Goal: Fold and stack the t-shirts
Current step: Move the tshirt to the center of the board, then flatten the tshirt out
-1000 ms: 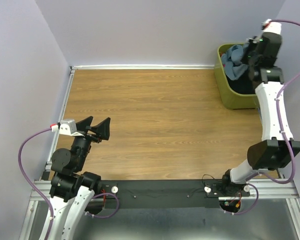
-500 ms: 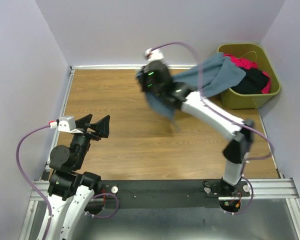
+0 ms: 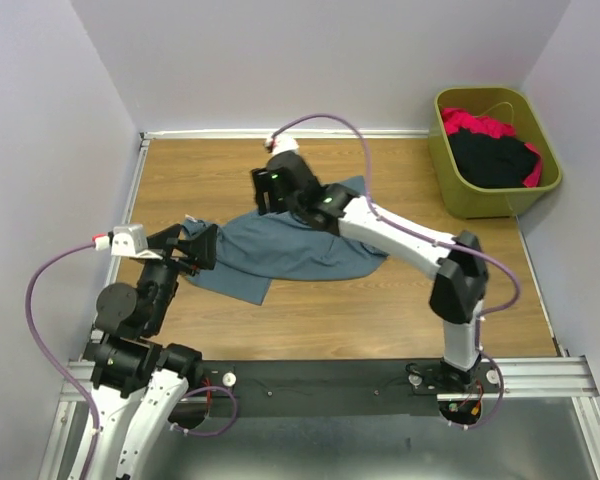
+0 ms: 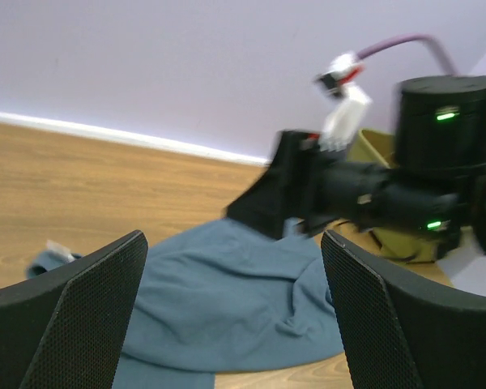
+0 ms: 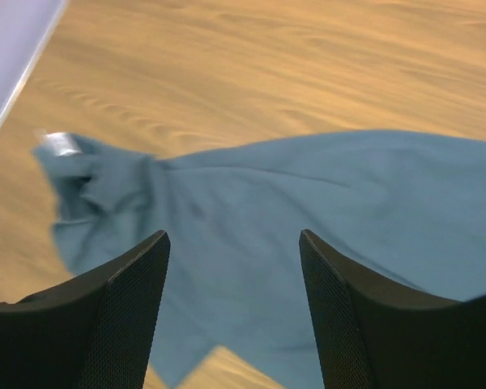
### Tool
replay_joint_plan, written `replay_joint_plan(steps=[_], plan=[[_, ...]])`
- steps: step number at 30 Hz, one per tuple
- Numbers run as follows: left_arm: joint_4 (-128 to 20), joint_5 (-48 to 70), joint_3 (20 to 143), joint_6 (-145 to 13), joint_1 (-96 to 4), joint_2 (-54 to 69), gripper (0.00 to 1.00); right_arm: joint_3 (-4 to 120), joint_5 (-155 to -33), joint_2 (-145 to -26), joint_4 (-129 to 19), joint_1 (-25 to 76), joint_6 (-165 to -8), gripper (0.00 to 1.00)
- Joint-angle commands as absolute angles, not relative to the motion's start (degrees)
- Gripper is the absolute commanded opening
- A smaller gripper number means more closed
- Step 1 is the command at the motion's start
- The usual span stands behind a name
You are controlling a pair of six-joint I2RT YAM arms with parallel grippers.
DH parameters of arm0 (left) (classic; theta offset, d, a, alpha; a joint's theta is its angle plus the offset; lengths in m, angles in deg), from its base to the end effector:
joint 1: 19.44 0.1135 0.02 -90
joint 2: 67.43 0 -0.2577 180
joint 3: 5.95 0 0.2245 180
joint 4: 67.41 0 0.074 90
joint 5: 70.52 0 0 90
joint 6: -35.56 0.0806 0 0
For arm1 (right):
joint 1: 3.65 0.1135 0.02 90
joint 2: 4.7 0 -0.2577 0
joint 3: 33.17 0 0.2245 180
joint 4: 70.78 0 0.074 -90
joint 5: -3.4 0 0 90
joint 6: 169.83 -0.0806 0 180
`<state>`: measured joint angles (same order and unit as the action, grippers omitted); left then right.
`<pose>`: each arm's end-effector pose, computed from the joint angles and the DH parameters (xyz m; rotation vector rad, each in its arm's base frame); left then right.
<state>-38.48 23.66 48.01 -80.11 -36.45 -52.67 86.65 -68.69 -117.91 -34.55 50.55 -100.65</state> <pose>0.0942 -0.0227 0.3486 -0.1684 1.4056 -0.5682 0.2983 0.3712 0.3017 -0.4161 2.0538 0.4784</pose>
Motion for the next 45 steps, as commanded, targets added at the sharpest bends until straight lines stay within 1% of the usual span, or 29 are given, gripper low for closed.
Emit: replay_joint_plan(steps=[1, 4, 5, 6, 8, 9, 11, 13, 16, 21, 27, 30, 32, 33, 34, 35, 36, 37, 40, 41, 43, 44, 45], plan=[[-37.85, 25.01, 47.0, -83.25, -36.66, -48.11, 0.96, 75.55, -68.92, -109.93, -34.72, 42.88, -98.11, 0.72], [-38.02, 25.36, 46.38, -85.54, -36.58, -43.63, 0.96, 69.19, -73.06, -107.02, -34.72, 40.83, -94.52, 0.72], [-38.11, 25.89, 45.68, -87.2, -36.66, -41.53, 0.96, 65.6, -77.16, -105.7, -34.8, 40.74, -91.29, 0.72], [-38.11, 26.41, 45.42, -88.0, -36.66, -40.37, 0.95, 63.57, -77.2, -105.17, -34.72, 40.74, -90.3, 0.72], [-37.85, 28.16, 44.89, -90.02, -36.66, -37.48, 0.96, 58.92, -83.24, -104.2, -34.8, 40.91, -88.19, 0.72], [-37.33, 28.87, 44.8, -90.82, -36.66, -36.5, 0.96, 57.67, -86.31, -104.11, -34.72, 41.18, -87.66, 0.72], [-36.97, 31.68, 44.62, -92.05, -36.66, -34.92, 0.96, 55.65, -87.99, -104.28, -34.8, 42.14, -86.08, 0.74], [-37.23, 33.0, 44.54, -92.76, -36.66, -32.99, 0.96, 53.88, -87.92, -105.42, -34.8, 43.98, -84.32, 0.77], [-37.85, 33.27, 44.54, -92.85, -36.66, -30.44, 0.96, 53.44, -87.48, -108.32, -34.8, 45.57, -83.0, 0.78], [-37.94, 33.19, 44.36, -93.55, -36.58, -26.92, 0.96, 54.23, -85.2, -112.54, -35.33, 46.27, -80.89, 0.78], [-37.5, 32.75, 43.74, -94.6, -36.58, -27.62, 0.96, 54.41, -84.49, -116.06, -35.51, 46.8, -78.6, 0.76], [-37.15, 33.36, 43.48, -94.69, -36.58, -28.49, 0.96, 53.45, -85.02, -116.41, -35.42, 47.42, -78.51, 0.66], [-37.06, 33.45, 43.48, -94.69, -36.49, -28.76, 0.96, 52.83, -84.67, -116.24, -35.33, 47.42, -78.78, 0.51], [-36.97, 33.45, 43.48, -94.69, -36.49, -28.85, 0.95, 52.39, -83.97, -115.71, -35.24, 47.42, -78.86, 0.42], [-36.97, 33.45, 43.57, -94.69, -36.49, -28.76, 0.95, 52.38, -83.44, -115.27, -35.24, 47.42, -78.95, 0.32], [-36.8, 33.45, 43.65, -94.6, -36.49, -28.76, 0.95, 52.47, -82.91, -114.4, -35.16, 47.42, -79.39, 0.1], [-36.53, 33.45, 43.92, -94.52, -36.49, -28.76, 0.95, 52.73, -82.47, -112.91, -35.16, 47.42, -79.39, 0.02], [-36.44, 33.54, 44.09, -94.17, -36.58, -28.85, 0.95, 54.3, -81.08, -111.94, -35.07, 47.42, -78.87, 0.01], [-35.74, 33.63, 44.8, -93.46, -36.49, -28.94, 0.94, 59.4, -77.48, -110.09, -32.44, 47.33, -77.46, 0.01], [-35.48, 33.71, 45.15, -93.11, -36.49, -28.94, 0.94, 63.94, -76.33, -110.0, -31.65, 47.24, -76.15, 0.01], [-34.69, 33.54, 45.5, -92.85, -36.49, -29.11, 0.93, 68.62, -73.16, -110.44, -30.15, 46.63, -74.57, 0.01], [-34.42, 33.02, 45.68, -92.5, -36.49, -29.2, 0.93, 73.95, -71.85, -111.83, -30.06, 46.11, -73.17, 0.01], [-34.25, 32.75, 45.85, -92.49, -36.49, -29.29, 0.93, 76.62, -70.1, -112.89, -30.14, 45.66, -72.45, 0.01]])
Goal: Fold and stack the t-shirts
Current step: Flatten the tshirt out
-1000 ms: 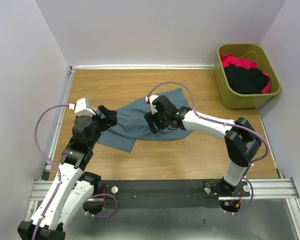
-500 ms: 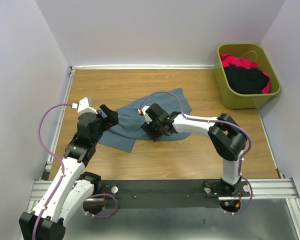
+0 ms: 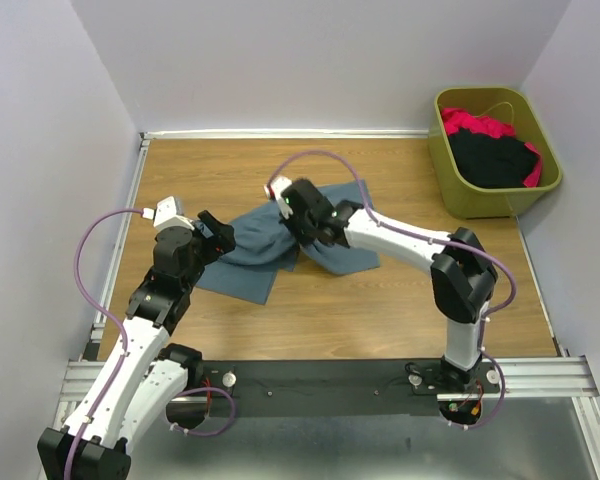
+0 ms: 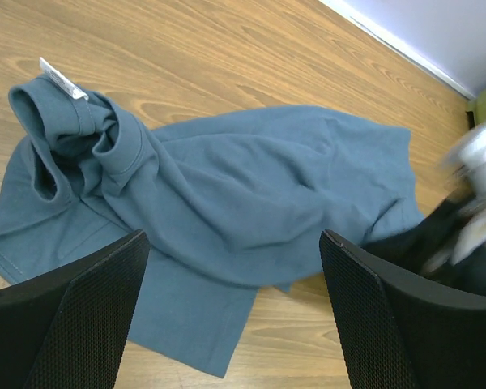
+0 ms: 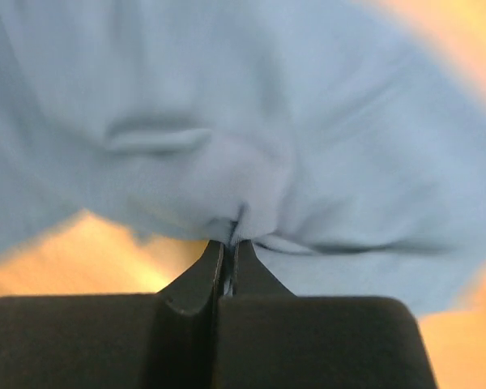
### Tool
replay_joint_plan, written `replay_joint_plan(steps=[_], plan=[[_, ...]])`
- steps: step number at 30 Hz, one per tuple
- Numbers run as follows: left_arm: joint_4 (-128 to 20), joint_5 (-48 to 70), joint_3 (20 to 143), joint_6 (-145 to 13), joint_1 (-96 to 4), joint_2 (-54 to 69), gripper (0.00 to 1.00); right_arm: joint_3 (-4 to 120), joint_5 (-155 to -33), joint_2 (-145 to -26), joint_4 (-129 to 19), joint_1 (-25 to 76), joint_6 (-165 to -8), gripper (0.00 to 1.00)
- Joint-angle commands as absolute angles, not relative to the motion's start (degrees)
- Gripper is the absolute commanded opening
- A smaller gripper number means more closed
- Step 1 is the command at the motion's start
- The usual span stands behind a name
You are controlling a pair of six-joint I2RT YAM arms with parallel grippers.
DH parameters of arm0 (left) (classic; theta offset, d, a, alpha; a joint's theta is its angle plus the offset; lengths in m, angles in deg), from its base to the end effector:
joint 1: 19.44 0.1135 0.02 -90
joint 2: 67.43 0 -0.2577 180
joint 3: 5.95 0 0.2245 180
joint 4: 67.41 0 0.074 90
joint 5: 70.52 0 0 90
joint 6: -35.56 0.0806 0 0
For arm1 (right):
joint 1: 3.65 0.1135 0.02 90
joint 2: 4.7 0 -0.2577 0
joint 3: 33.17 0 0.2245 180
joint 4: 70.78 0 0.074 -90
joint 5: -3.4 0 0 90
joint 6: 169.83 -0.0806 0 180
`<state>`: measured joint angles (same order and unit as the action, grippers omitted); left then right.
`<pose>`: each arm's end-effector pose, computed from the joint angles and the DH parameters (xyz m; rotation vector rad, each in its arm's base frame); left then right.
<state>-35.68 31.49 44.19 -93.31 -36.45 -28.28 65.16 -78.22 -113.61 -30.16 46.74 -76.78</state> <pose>0.1803 -0.0376 0.2649 -0.5077 1.8835 -0.4488 0.2772 0.3165 0.1963 -1.0490 2.2251 0.1827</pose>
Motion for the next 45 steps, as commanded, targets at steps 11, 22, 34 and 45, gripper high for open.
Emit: replay_joint_plan(steps=[11, 22, 34, 45], plan=[[-33.1, 25.73, 46.03, -92.32, -36.58, -27.88, 0.92, 126.21, -48.81, -141.37, -30.76, 33.36, -77.81, 0.75], [-37.05, 21.41, 43.48, -93.02, -36.58, -18.67, 0.92, 83.53, -76.29, -120.03, -31.11, 33.18, -83.07, 0.75], [-35.12, 31.42, 43.04, -98.99, -36.58, -4.06, 0.89, 59.08, -82.47, -110.7, -36.47, 33.27, -90.46, 0.69], [-40.22, 34.94, 38.47, -102.86, -36.58, -1.08, 0.88, 58.89, -79.84, -114.47, -39.55, 33.27, -88.18, 0.68]])
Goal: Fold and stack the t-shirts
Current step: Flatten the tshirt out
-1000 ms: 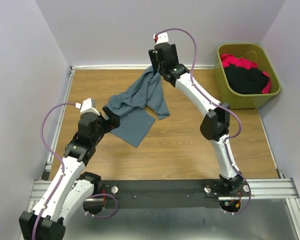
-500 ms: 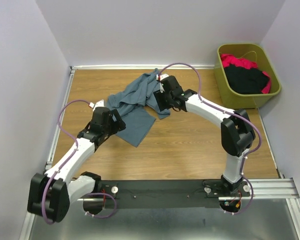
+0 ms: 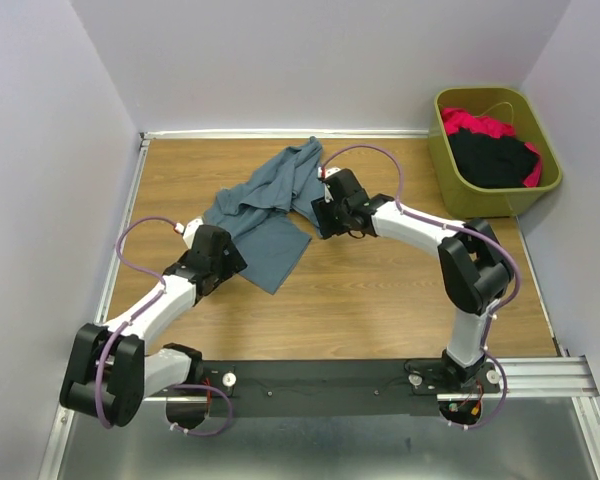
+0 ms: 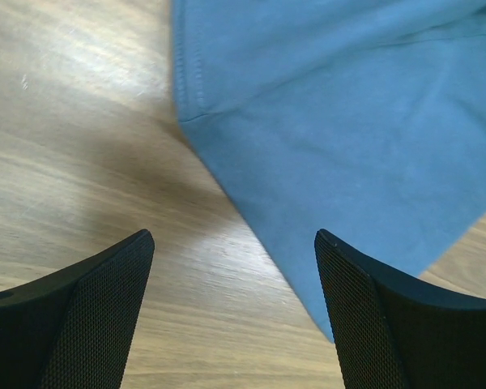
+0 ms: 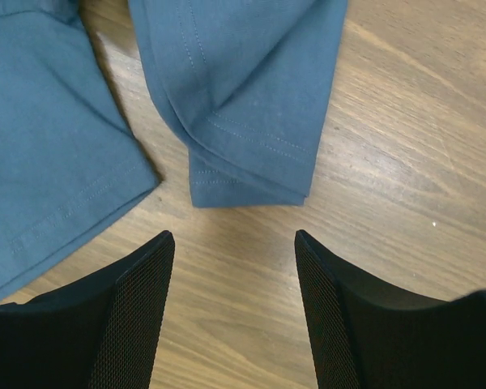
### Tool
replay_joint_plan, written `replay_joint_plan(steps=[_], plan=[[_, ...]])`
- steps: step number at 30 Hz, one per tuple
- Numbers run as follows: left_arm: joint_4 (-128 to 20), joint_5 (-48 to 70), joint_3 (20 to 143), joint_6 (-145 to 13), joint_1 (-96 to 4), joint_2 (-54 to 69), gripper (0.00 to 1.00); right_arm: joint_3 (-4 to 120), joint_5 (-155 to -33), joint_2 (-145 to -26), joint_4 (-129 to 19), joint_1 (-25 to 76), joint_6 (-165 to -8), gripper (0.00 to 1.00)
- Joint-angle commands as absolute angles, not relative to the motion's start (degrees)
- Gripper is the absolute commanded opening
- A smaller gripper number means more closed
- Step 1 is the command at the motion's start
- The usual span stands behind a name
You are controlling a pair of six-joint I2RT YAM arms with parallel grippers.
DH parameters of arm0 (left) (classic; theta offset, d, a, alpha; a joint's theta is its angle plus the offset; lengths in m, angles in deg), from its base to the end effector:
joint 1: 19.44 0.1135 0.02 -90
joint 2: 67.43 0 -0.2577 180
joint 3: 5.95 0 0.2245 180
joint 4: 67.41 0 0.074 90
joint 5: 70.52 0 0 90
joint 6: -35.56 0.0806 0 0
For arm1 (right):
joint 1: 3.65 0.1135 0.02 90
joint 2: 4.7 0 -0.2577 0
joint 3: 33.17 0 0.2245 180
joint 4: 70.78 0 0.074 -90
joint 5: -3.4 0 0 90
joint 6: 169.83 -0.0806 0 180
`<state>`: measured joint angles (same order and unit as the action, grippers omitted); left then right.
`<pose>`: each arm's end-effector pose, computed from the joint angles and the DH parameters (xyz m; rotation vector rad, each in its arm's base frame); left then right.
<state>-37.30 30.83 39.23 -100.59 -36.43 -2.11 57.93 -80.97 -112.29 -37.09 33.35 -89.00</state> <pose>0.2160 -0.0494 0.1527 -0.6989 2.3388 -0.2552 0.3337 0.2416 0.1770 -0.5479 2.3935 0.2376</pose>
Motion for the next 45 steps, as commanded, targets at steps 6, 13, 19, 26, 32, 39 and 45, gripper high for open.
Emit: replay_joint_plan(steps=[6, 13, 19, 26, 32, 39, 45], plan=[[-42.42, 34.59, 38.73, -104.27, -36.49, 3.14, 0.84, 57.05, -80.01, -113.95, -40.78, 33.18, -89.5, 0.68], [-42.16, 35.91, 40.22, -104.01, -36.58, 6.57, 0.8, 54.76, -80.27, -111.93, -41.66, 33.18, -90.2, 0.68], [-41.8, 39.51, 41.99, -104.45, -35.96, 8.15, 0.79, 52.91, -81.15, -110.79, -42.63, 33.18, -90.99, 0.68], [-42.86, 39.69, 42.51, -104.01, -35.0, 11.84, 0.78, 50.98, -81.59, -110.09, -43.33, 32.92, -91.87, 0.68], [-42.51, 40.66, 44.71, -101.9, -32.36, 12.99, 0.57, 49.84, -81.33, -109.38, -44.03, 32.3, -92.75, 0.68], [-42.68, 41.62, 46.38, -98.38, -31.22, 13.34, 0.19, 50.54, -82.91, -110.78, -45.35, 30.63, -92.31, 0.7], [-43.39, 41.01, 46.64, -96.27, -30.16, 13.08, 0.0, 53.7, -86.33, -113.07, -46.4, 30.63, -88.72, 0.72]])
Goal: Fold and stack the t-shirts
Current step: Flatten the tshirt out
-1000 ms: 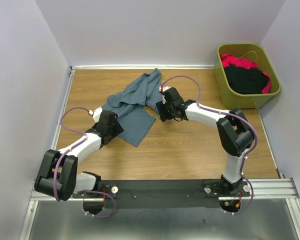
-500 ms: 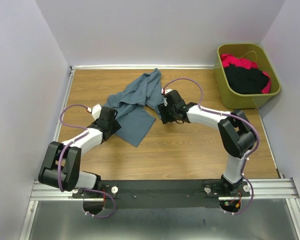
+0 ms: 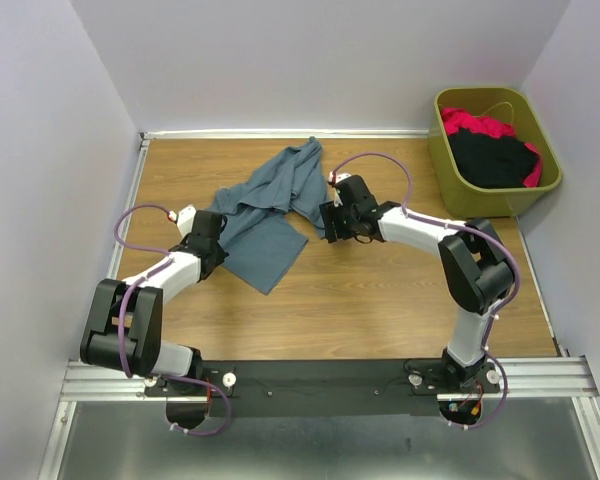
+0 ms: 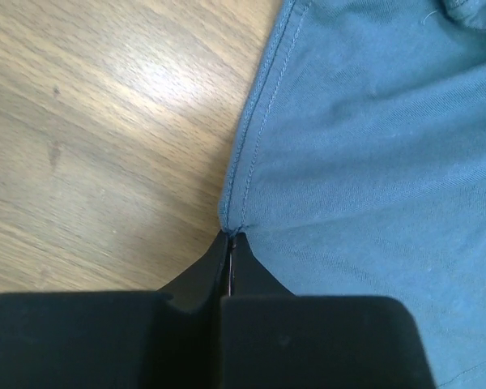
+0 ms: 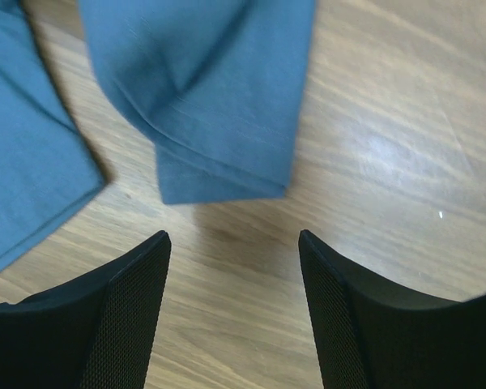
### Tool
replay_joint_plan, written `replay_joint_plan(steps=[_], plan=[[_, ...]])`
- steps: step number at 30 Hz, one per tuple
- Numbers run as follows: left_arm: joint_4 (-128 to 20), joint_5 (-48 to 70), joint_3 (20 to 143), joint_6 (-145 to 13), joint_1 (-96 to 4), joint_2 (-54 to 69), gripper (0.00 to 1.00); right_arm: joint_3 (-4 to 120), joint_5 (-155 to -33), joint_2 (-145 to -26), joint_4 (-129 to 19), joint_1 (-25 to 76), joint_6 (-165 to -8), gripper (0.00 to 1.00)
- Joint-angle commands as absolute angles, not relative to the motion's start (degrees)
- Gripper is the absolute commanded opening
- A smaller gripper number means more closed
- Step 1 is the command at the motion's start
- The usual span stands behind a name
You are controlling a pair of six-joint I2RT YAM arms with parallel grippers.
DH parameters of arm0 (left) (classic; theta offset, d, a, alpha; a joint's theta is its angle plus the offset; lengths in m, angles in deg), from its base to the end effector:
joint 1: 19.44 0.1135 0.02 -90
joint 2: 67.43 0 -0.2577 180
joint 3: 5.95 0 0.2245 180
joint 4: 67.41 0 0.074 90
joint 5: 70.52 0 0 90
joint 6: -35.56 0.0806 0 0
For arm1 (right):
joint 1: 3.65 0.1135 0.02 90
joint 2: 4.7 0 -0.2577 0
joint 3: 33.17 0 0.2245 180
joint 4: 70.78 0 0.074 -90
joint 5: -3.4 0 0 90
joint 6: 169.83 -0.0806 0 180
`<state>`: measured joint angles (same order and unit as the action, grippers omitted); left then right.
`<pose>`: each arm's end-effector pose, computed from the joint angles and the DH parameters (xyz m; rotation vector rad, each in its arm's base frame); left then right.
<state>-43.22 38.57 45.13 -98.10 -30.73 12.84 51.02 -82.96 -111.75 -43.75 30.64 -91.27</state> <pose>0.2621 -0.0254 0.1375 -0.8065 2.2941 -0.0085 0.3350 0.2222 0.1545 -0.4591 2.4157 0.2768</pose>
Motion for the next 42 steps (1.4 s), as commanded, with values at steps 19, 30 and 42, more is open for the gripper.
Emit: replay_joint_plan(steps=[19, 30, 42], plan=[[-38.02, 38.81, 49.02, -89.77, -25.15, 7.63, 0.0, 68.73, -84.67, -126.52, -47.55, 33.97, -80.71, 0.74], [-37.94, 39.86, 48.31, -88.98, -24.1, 7.27, 0.0, 69.96, -79.58, -125.47, -47.46, 33.88, -80.63, 0.2], [-36.27, 42.15, 48.75, -89.24, -23.92, 7.27, 0.0, 67.85, -90.6, -116.07, -45.35, 20.8, -88.87, 0.05]])
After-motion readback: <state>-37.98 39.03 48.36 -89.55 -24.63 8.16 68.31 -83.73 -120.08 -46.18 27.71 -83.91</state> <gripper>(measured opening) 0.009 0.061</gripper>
